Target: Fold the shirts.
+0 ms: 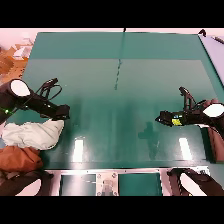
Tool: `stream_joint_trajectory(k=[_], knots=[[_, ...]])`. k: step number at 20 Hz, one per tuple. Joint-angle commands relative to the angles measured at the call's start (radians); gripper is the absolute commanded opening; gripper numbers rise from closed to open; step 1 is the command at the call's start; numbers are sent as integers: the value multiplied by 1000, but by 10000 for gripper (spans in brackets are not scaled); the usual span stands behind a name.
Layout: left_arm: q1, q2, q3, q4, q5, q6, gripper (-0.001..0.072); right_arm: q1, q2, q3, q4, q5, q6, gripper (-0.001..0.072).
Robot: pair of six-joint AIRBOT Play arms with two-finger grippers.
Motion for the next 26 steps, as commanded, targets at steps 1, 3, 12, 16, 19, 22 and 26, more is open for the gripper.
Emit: stream_joint_trajectory(k=[1, 3, 12, 16, 19, 22, 26], knots=[[0, 1, 0, 1, 10, -1, 19, 1, 1, 0, 0, 0, 0, 18], [0, 1, 0, 10, 10, 0, 19, 1, 1, 0, 0, 0, 0, 19], [0, 1, -45, 671, -287, -298, 720, 1, 1, 0, 0, 0, 0, 19], [0, 1, -204, 694, -198, -322, 720, 1, 1, 0, 0, 0, 0, 19], [0, 1, -251, 693, -67, -320, 490, 1, 1, 0, 0, 0, 0, 18], [0, 1, -228, 680, -45, -280, 18, 1, 1, 0, 0, 0, 0, 19], [0, 1, -79, 625, -117, -206, 17, 1, 1, 0, 0, 0, 0, 18]])
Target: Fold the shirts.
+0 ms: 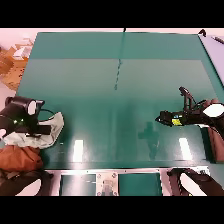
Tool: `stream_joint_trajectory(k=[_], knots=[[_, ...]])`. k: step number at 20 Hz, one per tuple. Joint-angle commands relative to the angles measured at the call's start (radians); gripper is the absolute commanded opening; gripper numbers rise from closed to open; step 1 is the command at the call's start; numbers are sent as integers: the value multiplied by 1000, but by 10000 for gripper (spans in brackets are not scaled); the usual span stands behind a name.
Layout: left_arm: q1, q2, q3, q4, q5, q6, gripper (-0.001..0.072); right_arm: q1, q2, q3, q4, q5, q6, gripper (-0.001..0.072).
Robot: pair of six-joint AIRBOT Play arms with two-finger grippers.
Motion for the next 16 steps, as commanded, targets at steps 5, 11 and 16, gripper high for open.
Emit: stream_joint_trajectory(k=[5, 11, 16], knots=[[-60, 0, 468, -275, -73, 76, 16, 1, 1, 0, 0, 0, 0, 19], [-421, -71, 661, -303, 185, 69, 16, 1, 1, 0, 0, 0, 0, 19], [-547, -251, 661, -377, 412, 69, 20, 1, 1, 0, 0, 0, 0, 18]])
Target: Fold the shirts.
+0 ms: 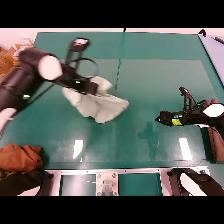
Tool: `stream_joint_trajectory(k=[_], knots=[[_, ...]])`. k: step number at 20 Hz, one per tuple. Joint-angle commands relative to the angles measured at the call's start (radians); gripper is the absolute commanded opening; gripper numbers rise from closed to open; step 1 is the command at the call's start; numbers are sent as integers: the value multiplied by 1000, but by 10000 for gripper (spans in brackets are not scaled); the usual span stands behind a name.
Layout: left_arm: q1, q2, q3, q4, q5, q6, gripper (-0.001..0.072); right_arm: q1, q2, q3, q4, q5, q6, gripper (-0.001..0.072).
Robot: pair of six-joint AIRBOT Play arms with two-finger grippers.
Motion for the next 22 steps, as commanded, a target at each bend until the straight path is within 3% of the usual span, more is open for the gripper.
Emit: stream_joint_trajectory(k=[1, 2, 3, 6, 10, 13, 14, 15, 16, 22], knots=[[-65, -124, 17, -69, 166, -2, 224, 1, 1, 0, 0, -6, 0, 19], [-66, -151, 17, -76, 179, -3, 598, 1, 1, 0, 0, -8, 0, 19], [-63, -168, 17, -75, 179, -2, 696, 1, 1, 0, 0, -10, 0, 19], [-5, -169, 33, -74, 127, -1, 695, 0, 1, 0, 0, -11, 0, 18], [177, -170, 103, -76, -51, 6, 695, 0, 0, 0, 6, -19, 0, 18], [302, -172, 95, -89, -85, 7, 695, 1, -2, -18, 83, -37, 1, 36], [330, -176, 93, -101, -81, 8, 695, 3, -7, -39, 137, -44, 0, 156], [351, -185, 90, -126, -61, 33, 695, 11, -14, -70, 194, -75, 0, 338], [363, -198, 84, -160, -27, 61, 695, 27, -17, -107, 245, -126, 0, 422], [362, -421, 72, -477, 138, 217, 696, 192, -98, -237, 462, -446, -1, 425]])
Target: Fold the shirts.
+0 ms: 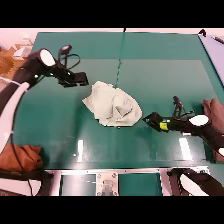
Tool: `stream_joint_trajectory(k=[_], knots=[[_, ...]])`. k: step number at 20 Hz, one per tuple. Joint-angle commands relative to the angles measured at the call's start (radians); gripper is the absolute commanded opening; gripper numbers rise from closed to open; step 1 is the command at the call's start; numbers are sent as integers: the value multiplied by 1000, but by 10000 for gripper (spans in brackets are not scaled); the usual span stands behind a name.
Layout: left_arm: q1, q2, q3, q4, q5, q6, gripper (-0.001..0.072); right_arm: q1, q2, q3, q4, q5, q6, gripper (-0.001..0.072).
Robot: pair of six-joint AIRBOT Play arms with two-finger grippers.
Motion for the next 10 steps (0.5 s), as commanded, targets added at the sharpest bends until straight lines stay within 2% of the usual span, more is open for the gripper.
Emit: stream_joint_trajectory(k=[1, 3, 4, 6, 8, 10], knots=[[11, -133, -3, -202, 95, 105, 695, 100, -64, -32, 135, -182, -9, 412], [11, -189, -3, -208, 109, 111, 692, 147, -126, 1, 142, -208, -8, 389], [12, -208, -3, -193, 102, 111, 667, 163, -158, 22, 142, -208, -8, 389], [13, -216, 0, -114, 68, 126, 667, 174, -208, 58, 141, -208, -9, 383], [32, -215, 37, -66, -13, 161, 667, 174, -233, 86, 141, -207, -36, 263], [72, -215, 105, -68, -111, 164, 667, 174, -234, 100, 141, -204, -42, 263]])
